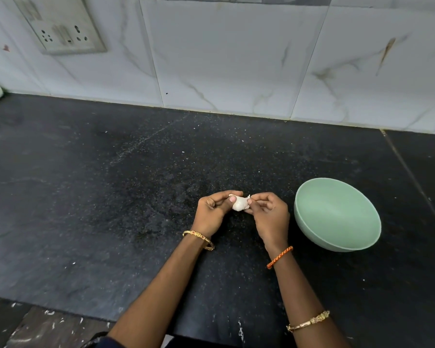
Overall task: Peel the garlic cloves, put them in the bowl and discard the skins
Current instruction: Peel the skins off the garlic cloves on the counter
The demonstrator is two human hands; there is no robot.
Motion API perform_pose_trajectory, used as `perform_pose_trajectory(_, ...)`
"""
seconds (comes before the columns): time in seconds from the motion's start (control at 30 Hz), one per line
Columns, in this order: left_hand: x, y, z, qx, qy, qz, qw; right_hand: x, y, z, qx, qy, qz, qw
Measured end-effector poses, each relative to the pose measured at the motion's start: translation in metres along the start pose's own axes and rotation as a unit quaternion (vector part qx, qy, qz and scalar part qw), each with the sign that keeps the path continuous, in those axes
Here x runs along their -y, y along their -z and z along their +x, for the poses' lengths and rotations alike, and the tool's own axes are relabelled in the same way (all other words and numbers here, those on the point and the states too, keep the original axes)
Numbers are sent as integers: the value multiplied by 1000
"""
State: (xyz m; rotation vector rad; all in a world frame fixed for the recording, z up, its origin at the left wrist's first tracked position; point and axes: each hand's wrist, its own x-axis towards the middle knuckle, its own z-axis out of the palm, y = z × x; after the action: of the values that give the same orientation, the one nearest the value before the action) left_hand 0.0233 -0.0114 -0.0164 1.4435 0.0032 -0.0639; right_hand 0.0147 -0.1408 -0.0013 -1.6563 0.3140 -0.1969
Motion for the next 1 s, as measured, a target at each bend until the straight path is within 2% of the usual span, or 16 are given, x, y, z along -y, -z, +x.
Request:
perform_pose_trajectory(0.2, -4, -3, 0, -43, 43, -52, 997, 7, 3, -4, -1, -25, 75, 997)
perform_pose_trajectory(0.33, -9, -5, 3, -69, 77, -87, 991, 11, 8, -8, 53, -30, 124, 990)
perform_pose_trajectory(0.4, -11, -6, 3, -68, 81, -88, 990, 10, 10, -9, 57, -25, 96, 993)
perform_pose_trajectory(0.57, -15, -8, -5, -48, 71, -46, 995, 4, 14, -6, 72, 41, -77, 994)
perform_pose_trajectory(0.7, -23, -10, -5, -8, 72, -32, 997, 12, 14, 4, 158, 10, -71, 985)
perform_pose_trajectory(0.77, -24, -10, -4, -26, 81, -45, 995, 16, 13, 5, 190, -20, -51, 980)
perform_pose_trajectory(0.87, -26, -9, -4, -50, 108, -61, 991, 14, 14, 4, 195, -9, -45, 980)
perform_pose_trajectory(1.0, -27, -6, -5, -31, 104, -22, 994, 12, 13, 1, 166, 2, -42, 985)
